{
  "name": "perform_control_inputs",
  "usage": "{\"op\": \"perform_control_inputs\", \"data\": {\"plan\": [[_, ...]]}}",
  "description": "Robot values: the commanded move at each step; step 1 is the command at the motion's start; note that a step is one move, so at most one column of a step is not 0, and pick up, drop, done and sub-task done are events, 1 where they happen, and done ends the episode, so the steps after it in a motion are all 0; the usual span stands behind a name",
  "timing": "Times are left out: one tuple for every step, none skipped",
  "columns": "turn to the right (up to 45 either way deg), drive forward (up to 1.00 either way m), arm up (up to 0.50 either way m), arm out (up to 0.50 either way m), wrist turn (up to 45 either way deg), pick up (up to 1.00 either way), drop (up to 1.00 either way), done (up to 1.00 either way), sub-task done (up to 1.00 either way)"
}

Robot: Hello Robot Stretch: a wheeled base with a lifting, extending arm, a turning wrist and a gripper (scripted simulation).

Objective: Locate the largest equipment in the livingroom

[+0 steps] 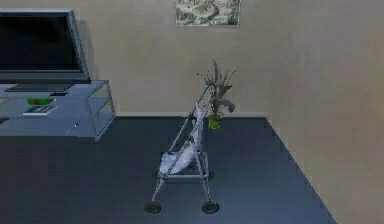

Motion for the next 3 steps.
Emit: {"op": "perform_control_inputs", "data": {"plan": [[-27.0, 0.0, 0.0, 0.0, 0.0, 0.0, 0.0, 0.0, 0.0], [0.0, 0.55, 0.0, 0.0, 0.0, 0.0, 0.0, 0.0, 0.0], [-45.0, 0.0, 0.0, 0.0, 0.0, 0.0, 0.0, 0.0, 0.0]]}}
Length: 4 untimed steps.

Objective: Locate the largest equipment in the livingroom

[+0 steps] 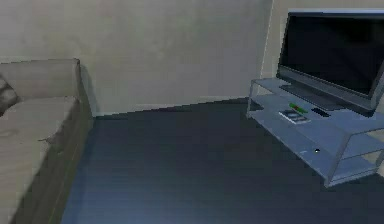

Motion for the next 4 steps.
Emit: {"op": "perform_control_inputs", "data": {"plan": [[-15.0, 0.0, 0.0, 0.0, 0.0, 0.0, 0.0, 0.0, 0.0], [0.0, 0.3, 0.0, 0.0, 0.0, 0.0, 0.0, 0.0, 0.0], [45.0, 0.0, 0.0, 0.0, 0.0, 0.0, 0.0, 0.0, 0.0], [18.0, 0.0, 0.0, 0.0, 0.0, 0.0, 0.0, 0.0, 0.0]]}}
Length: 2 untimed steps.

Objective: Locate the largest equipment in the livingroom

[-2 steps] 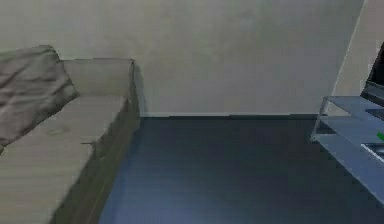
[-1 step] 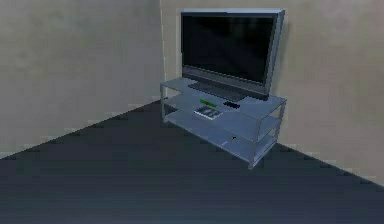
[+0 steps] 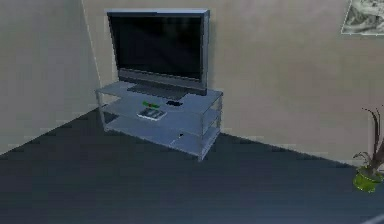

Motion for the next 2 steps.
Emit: {"op": "perform_control_inputs", "data": {"plan": [[0.0, 1.0, 0.0, 0.0, 0.0, 0.0, 0.0, 0.0, 0.0], [12.0, 0.0, 0.0, 0.0, 0.0, 0.0, 0.0, 0.0, 0.0]]}}
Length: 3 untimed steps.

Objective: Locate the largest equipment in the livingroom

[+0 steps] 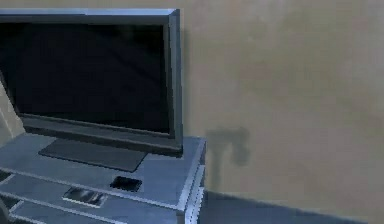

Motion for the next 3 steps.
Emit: {"op": "perform_control_inputs", "data": {"plan": [[3.0, 0.0, 0.0, 0.0, 0.0, 0.0, 0.0, 0.0, 0.0], [0.0, 0.1, 0.0, 0.0, 0.0, 0.0, 0.0, 0.0, 0.0], [-33.0, 0.0, 0.0, 0.0, 0.0, 0.0, 0.0, 0.0, 0.0]]}}
